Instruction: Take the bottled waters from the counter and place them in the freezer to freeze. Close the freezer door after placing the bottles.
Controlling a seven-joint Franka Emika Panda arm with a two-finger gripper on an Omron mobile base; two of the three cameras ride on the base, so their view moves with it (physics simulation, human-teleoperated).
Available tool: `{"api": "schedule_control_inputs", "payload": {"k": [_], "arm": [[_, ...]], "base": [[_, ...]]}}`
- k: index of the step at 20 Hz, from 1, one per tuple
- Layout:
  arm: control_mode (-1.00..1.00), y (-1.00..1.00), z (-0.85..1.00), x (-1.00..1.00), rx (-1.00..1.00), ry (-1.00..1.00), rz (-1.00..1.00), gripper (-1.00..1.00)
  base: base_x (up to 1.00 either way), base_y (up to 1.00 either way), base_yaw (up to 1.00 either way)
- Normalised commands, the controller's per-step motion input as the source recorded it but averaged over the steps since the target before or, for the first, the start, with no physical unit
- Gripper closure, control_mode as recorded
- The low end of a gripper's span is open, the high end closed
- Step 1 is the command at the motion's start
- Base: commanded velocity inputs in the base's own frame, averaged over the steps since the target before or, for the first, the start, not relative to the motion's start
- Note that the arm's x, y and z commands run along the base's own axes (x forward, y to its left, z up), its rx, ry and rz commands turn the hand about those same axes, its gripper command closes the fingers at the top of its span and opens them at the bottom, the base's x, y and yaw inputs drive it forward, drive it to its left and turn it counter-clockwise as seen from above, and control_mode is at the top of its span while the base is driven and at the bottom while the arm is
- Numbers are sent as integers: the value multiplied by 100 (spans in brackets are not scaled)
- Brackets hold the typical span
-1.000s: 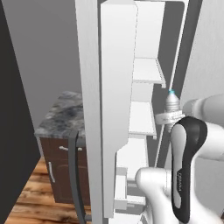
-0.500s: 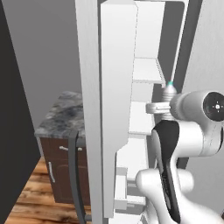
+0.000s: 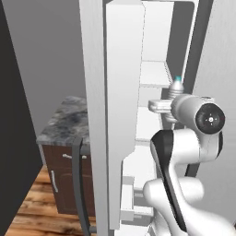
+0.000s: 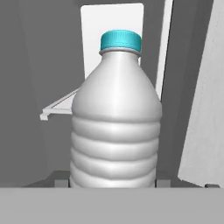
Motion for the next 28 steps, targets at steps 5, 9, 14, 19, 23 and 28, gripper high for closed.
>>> {"api": "schedule_control_inputs", "payload": {"k": [5, 9, 14, 19, 23, 28], "arm": [[-100, 0, 16, 22, 0, -12, 0, 100], [-100, 0, 21, 29, 0, -19, 0, 100], [-100, 0, 18, 26, -1, -14, 0, 100], [-100, 0, 12, 27, -1, -2, 0, 100], [-100, 0, 8, 35, -2, 0, 0, 100], [-100, 0, 2, 48, -3, 0, 0, 100]], "base": [[0, 0, 0], [0, 0, 0], [0, 0, 0], [0, 0, 0], [0, 0, 0], [0, 0, 0]]}}
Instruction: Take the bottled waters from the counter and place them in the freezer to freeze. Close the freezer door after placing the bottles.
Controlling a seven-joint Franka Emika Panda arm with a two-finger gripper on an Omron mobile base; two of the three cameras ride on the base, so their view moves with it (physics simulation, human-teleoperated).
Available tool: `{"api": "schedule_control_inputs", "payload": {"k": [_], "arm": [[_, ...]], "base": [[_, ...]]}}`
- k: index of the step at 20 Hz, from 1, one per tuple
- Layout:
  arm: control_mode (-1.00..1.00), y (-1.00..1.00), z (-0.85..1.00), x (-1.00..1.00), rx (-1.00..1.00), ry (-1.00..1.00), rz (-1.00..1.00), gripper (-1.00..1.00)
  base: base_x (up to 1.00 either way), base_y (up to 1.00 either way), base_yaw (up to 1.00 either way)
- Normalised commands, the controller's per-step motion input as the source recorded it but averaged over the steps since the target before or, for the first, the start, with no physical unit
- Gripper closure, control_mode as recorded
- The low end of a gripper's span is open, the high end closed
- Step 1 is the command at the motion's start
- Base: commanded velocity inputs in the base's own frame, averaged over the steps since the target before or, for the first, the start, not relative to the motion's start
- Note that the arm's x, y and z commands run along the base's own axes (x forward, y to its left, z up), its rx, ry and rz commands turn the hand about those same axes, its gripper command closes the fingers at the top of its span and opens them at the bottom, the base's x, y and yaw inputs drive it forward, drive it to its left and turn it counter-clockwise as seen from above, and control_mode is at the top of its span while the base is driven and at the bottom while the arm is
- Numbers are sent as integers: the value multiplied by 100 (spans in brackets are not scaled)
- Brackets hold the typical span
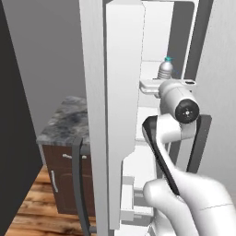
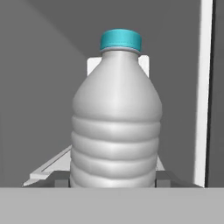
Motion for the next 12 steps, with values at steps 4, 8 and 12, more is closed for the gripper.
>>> {"api": "schedule_control_inputs", "payload": {"k": [4, 8, 12], "arm": [[-100, -3, 0, 51, -2, 0, 0, 100], [-100, -4, 0, 50, 0, 1, 0, 100], [-100, -5, 0, 58, 0, 1, 0, 100]], "base": [[0, 0, 0], [0, 0, 0], [0, 0, 0]]}}
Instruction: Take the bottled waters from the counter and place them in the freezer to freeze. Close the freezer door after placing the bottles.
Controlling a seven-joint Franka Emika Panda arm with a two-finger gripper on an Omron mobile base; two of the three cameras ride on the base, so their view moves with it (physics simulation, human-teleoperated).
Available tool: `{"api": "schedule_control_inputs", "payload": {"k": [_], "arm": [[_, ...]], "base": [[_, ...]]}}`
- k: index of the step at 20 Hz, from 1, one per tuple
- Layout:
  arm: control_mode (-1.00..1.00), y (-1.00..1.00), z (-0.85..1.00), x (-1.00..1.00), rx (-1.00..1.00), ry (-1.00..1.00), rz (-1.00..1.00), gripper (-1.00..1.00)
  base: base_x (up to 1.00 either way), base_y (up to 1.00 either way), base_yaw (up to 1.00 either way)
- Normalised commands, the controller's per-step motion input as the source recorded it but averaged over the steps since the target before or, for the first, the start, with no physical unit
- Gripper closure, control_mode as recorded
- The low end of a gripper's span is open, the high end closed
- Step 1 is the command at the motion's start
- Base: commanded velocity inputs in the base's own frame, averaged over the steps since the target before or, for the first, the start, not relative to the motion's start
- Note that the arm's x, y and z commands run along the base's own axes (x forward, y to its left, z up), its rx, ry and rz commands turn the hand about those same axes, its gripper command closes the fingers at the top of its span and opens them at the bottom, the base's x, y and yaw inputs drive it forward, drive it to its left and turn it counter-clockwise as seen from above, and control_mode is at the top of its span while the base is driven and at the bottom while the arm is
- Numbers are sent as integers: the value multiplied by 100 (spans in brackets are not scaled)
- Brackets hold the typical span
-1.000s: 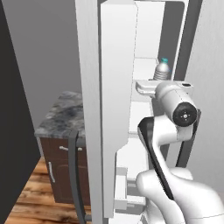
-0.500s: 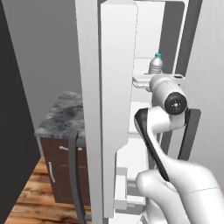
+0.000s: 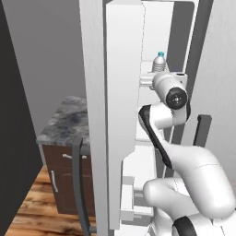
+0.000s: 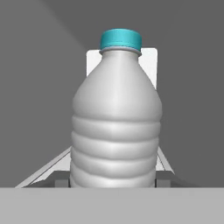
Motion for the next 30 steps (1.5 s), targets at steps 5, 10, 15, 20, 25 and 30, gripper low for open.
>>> {"api": "schedule_control_inputs", "payload": {"k": [5, 10, 15, 20, 25, 30], "arm": [[-100, -4, 0, 57, 0, 3, 0, 100], [-100, -1, 0, 61, 0, 4, 0, 100], [-100, -4, -1, 65, 0, 1, 0, 100], [-100, -21, -14, 63, 0, 0, 0, 100], [-100, -3, -27, 59, 0, 0, 0, 100], [-100, 0, -21, 42, 0, 0, 0, 100]], "base": [[0, 0, 0], [0, 0, 0], [0, 0, 0], [0, 0, 0], [0, 0, 0], [0, 0, 0]]}}
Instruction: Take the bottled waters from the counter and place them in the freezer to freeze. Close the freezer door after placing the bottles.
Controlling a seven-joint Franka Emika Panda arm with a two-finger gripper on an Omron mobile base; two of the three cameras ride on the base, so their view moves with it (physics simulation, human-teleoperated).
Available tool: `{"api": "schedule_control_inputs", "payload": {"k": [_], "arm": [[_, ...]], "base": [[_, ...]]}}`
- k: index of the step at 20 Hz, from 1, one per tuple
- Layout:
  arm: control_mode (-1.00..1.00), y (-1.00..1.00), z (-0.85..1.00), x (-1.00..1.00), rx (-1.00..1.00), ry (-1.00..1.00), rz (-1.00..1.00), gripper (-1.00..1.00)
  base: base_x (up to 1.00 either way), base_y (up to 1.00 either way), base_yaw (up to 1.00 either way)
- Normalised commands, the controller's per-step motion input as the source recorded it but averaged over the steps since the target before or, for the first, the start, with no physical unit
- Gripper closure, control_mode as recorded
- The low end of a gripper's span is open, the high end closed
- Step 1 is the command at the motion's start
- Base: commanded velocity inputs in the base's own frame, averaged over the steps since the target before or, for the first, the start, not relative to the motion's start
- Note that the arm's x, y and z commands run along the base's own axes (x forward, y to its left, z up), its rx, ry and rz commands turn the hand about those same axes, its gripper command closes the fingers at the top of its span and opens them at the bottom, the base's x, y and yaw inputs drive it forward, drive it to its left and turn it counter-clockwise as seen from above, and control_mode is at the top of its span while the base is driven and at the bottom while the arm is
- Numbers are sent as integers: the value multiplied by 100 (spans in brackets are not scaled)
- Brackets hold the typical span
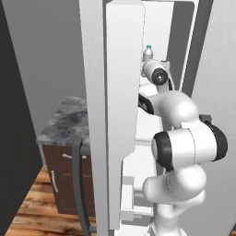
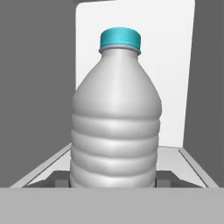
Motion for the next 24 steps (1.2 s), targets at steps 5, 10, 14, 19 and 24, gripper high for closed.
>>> {"api": "schedule_control_inputs", "payload": {"k": [5, 10, 14, 19, 24], "arm": [[-100, 0, -16, 32, 0, 0, 0, 100], [-100, 1, -20, 29, 0, 0, 0, 100], [-100, 0, -16, 34, 0, 0, 0, 100], [-100, 0, -21, 39, 0, 0, 0, 100], [-100, 0, -26, 23, 0, 0, 0, 100]], "base": [[0, 0, 0], [0, 0, 0], [0, 0, 0], [0, 0, 0], [0, 0, 0]]}}
